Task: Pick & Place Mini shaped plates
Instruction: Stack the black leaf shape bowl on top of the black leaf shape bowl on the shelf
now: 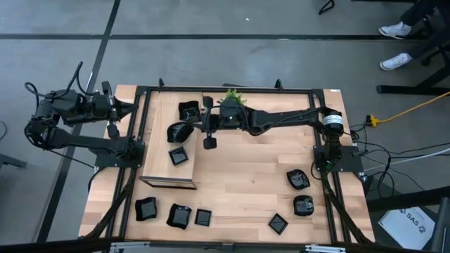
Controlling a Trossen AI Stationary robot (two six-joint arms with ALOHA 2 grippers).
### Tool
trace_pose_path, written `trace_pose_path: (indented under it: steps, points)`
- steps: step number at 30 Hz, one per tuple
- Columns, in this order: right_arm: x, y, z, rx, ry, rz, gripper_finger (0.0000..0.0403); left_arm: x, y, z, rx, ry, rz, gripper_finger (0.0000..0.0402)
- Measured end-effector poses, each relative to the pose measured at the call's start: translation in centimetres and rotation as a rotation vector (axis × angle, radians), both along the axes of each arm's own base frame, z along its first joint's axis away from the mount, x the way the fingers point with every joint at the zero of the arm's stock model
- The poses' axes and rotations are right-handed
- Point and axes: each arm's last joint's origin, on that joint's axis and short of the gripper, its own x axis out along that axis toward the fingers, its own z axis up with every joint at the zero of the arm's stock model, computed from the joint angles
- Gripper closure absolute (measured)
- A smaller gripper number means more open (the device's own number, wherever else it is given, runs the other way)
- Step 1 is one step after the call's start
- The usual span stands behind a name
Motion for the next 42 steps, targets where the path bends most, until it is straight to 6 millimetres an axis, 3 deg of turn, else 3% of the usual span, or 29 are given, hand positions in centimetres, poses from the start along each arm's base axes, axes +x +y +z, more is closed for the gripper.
trace_pose_path:
  steps: [5,10,24,42]
  points:
    - [1.0,-0.1,-1.3,-0.091,-0.030,0.044,0.0399,0.0,0.0,0.0,0.000,0.000,0.000,0.0398]
    - [1.3,-0.4,-1.4,-0.171,-0.078,0.046,0.0399,0.0,0.0,0.0,0.000,0.001,0.000,0.0398]
    - [1.1,-2.3,-1.6,-0.175,-0.059,0.056,0.0395,0.0,0.0,0.0,0.000,0.000,0.000,0.0398]
    - [1.0,-2.3,-1.6,-0.168,-0.055,0.055,0.0326,0.0,0.0,0.0,0.000,0.001,0.000,0.0398]
